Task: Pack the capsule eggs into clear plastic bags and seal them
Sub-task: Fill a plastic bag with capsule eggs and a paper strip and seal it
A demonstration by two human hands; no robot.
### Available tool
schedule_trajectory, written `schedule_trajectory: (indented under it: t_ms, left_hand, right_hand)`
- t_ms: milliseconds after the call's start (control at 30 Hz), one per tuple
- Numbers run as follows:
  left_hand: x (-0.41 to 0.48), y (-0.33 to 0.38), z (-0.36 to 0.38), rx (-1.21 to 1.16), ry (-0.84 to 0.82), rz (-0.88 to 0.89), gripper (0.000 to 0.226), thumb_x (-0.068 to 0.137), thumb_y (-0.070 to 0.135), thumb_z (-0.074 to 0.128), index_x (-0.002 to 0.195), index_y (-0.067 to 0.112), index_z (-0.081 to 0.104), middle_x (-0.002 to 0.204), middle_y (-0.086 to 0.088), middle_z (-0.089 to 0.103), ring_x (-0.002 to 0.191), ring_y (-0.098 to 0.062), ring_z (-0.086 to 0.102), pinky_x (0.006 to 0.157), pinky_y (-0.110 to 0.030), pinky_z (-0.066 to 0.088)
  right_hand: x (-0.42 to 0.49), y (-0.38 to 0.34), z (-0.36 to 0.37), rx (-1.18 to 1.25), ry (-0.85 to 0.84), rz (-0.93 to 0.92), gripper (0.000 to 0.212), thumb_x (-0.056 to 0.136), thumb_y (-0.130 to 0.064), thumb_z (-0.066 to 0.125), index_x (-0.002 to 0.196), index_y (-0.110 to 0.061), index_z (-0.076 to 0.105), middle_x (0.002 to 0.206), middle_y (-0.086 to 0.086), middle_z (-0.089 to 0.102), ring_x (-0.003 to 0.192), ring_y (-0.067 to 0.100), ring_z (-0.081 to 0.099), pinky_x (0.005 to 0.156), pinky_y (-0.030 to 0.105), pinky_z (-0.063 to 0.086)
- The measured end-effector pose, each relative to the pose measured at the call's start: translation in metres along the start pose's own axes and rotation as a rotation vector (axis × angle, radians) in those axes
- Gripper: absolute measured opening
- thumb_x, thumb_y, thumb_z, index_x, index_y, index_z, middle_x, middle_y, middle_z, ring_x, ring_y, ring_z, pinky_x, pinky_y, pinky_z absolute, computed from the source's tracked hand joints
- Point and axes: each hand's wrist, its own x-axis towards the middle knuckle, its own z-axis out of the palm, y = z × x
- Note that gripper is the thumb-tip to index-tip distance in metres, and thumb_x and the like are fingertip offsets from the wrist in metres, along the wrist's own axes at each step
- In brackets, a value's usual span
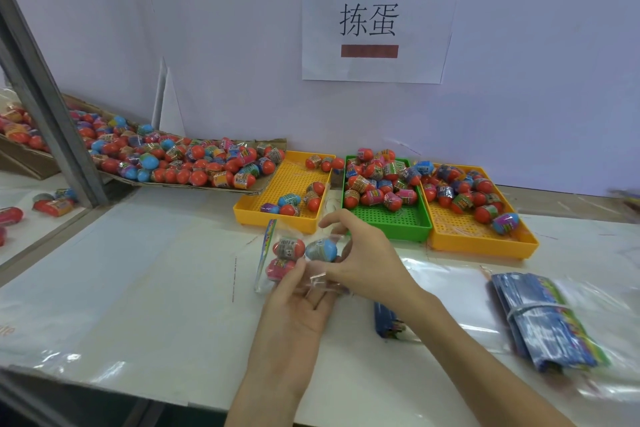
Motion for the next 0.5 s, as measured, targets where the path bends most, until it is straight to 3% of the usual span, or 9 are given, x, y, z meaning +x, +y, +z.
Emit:
schedule_trajectory:
  t_ms: [133, 267, 367, 433, 500]
  left_hand:
    - [-0.001, 0.003, 0.0, -0.049, -0.038, -0.06, 0.034, 0.103, 0.018, 0.047, 0.128, 0.001, 0.063, 0.125, -0.024, 0.068, 0.113, -0.034, 0.069, 0.082, -0.039, 0.062]
    - [-0.001, 0.005, -0.002, -0.067, -0.019, -0.085, 0.037, 0.104, 0.019, 0.046, 0.134, 0.002, 0.059, 0.129, -0.024, 0.066, 0.119, -0.038, 0.065, 0.09, -0.041, 0.06]
    - [0.0, 0.004, -0.003, -0.079, 0.022, -0.09, 0.039, 0.104, 0.02, 0.046, 0.138, 0.004, 0.055, 0.13, -0.022, 0.066, 0.118, -0.04, 0.066, 0.097, -0.047, 0.054]
    - [0.0, 0.004, -0.004, -0.092, 0.046, -0.087, 0.04, 0.104, 0.019, 0.046, 0.14, 0.003, 0.053, 0.129, -0.022, 0.067, 0.117, -0.041, 0.066, 0.105, -0.049, 0.046]
    - [0.002, 0.004, -0.003, -0.1, 0.065, -0.08, 0.041, 0.103, 0.018, 0.046, 0.14, 0.002, 0.052, 0.128, -0.022, 0.068, 0.115, -0.041, 0.067, 0.107, -0.049, 0.044]
  right_hand:
    - [0.003, 0.0, -0.01, 0.095, -0.113, 0.036, 0.081, 0.05, -0.069, 0.079, 0.123, -0.045, 0.05, 0.103, -0.016, 0.059, 0.067, 0.004, 0.061, 0.068, 0.033, 0.058]
    - [0.009, 0.007, -0.034, 0.106, -0.359, -0.001, 0.087, 0.067, -0.057, 0.085, 0.139, -0.05, 0.037, 0.123, -0.02, 0.054, 0.094, -0.003, 0.066, 0.079, 0.018, 0.051]
    - [0.012, 0.013, -0.062, 0.191, -0.469, 0.068, 0.077, 0.073, -0.049, 0.084, 0.138, -0.053, 0.042, 0.129, -0.021, 0.057, 0.107, -0.002, 0.064, 0.091, 0.026, 0.054]
    - [0.014, 0.015, -0.072, 0.268, -0.31, 0.062, 0.053, 0.085, -0.04, 0.077, 0.132, -0.046, 0.053, 0.122, -0.02, 0.064, 0.107, 0.001, 0.065, 0.092, 0.029, 0.055]
    - [0.018, 0.022, -0.073, 0.166, -0.001, 0.034, 0.028, 0.098, -0.037, 0.06, 0.127, -0.039, 0.06, 0.123, -0.017, 0.064, 0.114, 0.003, 0.061, 0.098, 0.029, 0.05]
